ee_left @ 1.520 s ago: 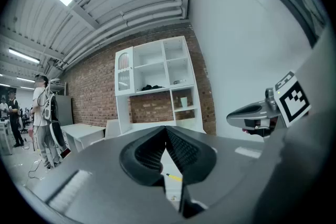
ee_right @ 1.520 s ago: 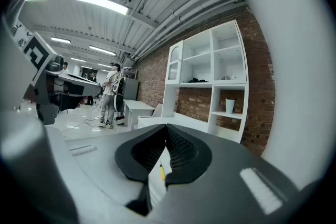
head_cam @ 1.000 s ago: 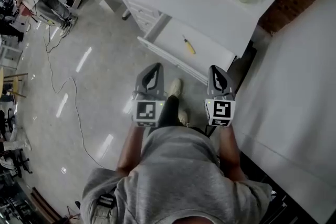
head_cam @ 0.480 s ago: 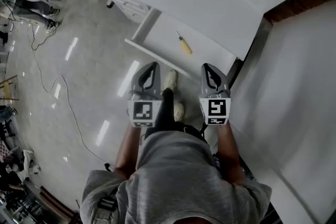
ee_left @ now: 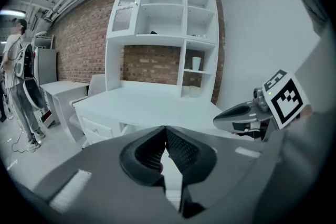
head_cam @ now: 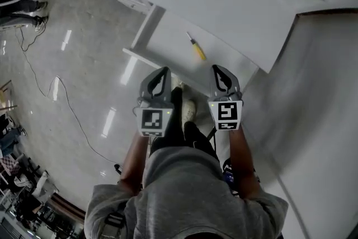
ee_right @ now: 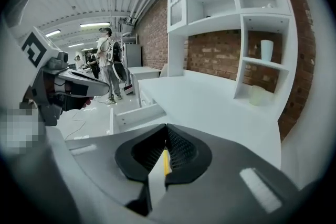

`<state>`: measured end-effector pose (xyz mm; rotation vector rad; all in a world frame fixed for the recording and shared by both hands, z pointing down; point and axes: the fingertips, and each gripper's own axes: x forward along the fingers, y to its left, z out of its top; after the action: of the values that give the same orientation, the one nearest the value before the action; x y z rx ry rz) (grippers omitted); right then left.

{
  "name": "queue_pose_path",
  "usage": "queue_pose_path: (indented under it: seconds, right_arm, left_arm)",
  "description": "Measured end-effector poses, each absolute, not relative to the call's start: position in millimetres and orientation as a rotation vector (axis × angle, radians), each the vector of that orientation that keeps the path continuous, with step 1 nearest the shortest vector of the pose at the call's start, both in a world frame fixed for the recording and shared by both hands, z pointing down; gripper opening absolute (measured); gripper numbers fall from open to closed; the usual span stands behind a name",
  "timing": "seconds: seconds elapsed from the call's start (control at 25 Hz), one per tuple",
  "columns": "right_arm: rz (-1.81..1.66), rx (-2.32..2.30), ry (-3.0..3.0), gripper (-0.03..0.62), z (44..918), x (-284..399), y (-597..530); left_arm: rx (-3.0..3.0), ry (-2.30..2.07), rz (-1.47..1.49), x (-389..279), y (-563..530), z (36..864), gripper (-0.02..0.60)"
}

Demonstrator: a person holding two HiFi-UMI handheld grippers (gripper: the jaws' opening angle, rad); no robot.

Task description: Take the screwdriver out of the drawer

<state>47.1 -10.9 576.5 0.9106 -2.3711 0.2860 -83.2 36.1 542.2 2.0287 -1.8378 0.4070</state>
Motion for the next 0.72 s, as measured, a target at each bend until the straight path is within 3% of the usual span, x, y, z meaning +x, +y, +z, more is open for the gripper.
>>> queue_pose_path:
  seconds: [0.72]
  right_arm:
    - [0.395,0.733,-2.188,0.005,709,18,-56]
  left_arm:
    - [1.932,-1.677,0.474,-97,-9,653,0.012]
